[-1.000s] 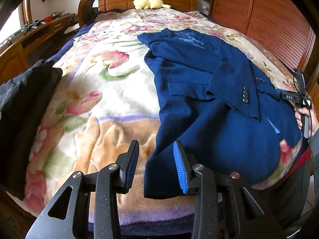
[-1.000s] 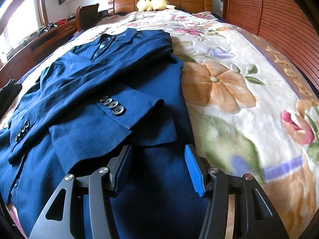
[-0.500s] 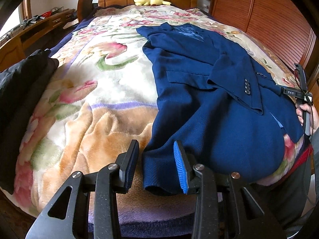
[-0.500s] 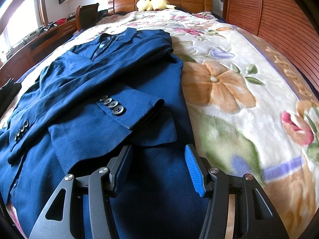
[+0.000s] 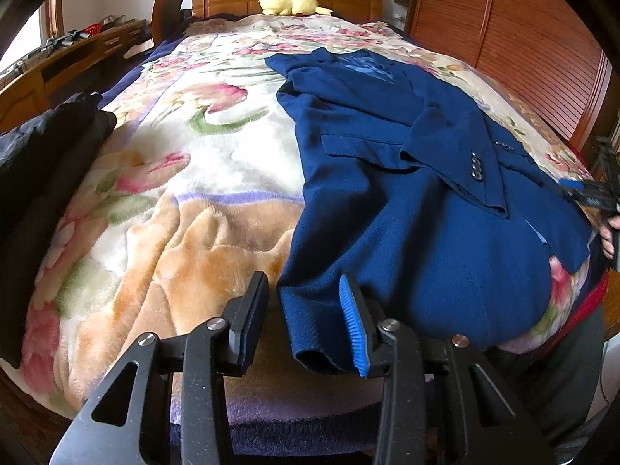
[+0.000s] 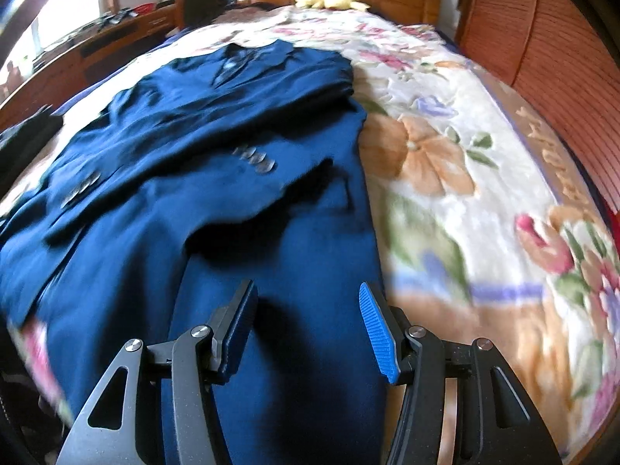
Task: Fold large clothes
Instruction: 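Close the left gripper on the jacket hem while the right gripper grasps the hem too, then lift the hem with both grippers, fold it toward the collar, then open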
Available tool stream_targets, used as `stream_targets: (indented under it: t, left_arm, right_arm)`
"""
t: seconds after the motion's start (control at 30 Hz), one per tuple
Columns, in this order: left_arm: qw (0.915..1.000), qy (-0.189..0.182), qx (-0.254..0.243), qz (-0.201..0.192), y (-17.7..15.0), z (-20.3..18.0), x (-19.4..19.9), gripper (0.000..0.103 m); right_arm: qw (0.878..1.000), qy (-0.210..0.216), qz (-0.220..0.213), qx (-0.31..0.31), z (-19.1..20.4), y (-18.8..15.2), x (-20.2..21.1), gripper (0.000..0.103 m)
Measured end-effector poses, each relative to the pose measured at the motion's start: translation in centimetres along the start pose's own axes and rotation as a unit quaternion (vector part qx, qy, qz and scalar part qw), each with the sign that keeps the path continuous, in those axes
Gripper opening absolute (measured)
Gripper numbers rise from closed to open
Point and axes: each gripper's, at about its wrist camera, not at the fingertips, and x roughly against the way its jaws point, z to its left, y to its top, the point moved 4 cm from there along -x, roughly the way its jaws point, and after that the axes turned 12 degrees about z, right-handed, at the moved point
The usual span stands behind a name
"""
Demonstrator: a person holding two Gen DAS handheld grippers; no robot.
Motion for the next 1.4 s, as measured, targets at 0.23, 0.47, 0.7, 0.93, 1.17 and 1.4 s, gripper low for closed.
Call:
stream_targets:
  t: [0.23, 0.47, 0.7, 0.93, 1.17, 1.4]
  left_arm:
    - [1.0000, 0.005, -0.005, 0.001, -0.2, 0.0, 0.2, 0.039]
    - [0.9999, -0.002, -0.011, 0.006, -1.5, 0.0, 1.3, 0.039]
    - [0.9997, -0.024, 0.006, 0.000, -1.4, 0.2, 0.8, 0.039]
    - [0.9980, -0.057, -0.011, -0.025, -0.9, -1.4, 3.3, 0.005]
    - [0.9903, -0.076, -0.039, -0.110, 1.4, -4.4, 10.8, 0.005]
    - [0.9785, -0.080, -0.062, -0.180, 2.4, -6.0, 18.2, 0.005]
  right_arm:
    - [1.000, -0.015, 0.027, -0.002, -1.9, -4.3, 1.8, 0.075]
    - [0.999, 0.038, 0.031, -0.014, -1.2, -5.1, 2.2, 0.070]
    - [0.998, 0.060, 0.002, 0.020, 0.8, -5.3, 2.7, 0.019]
    - [0.997, 0.048, -0.041, 0.037, 2.2, -5.4, 5.3, 0.012]
    - [0.993, 0.044, -0.106, -0.020, 1.6, -4.9, 10.4, 0.010]
    - [0.985, 0.040, -0.168, -0.002, 3.4, -6.5, 17.5, 0.009]
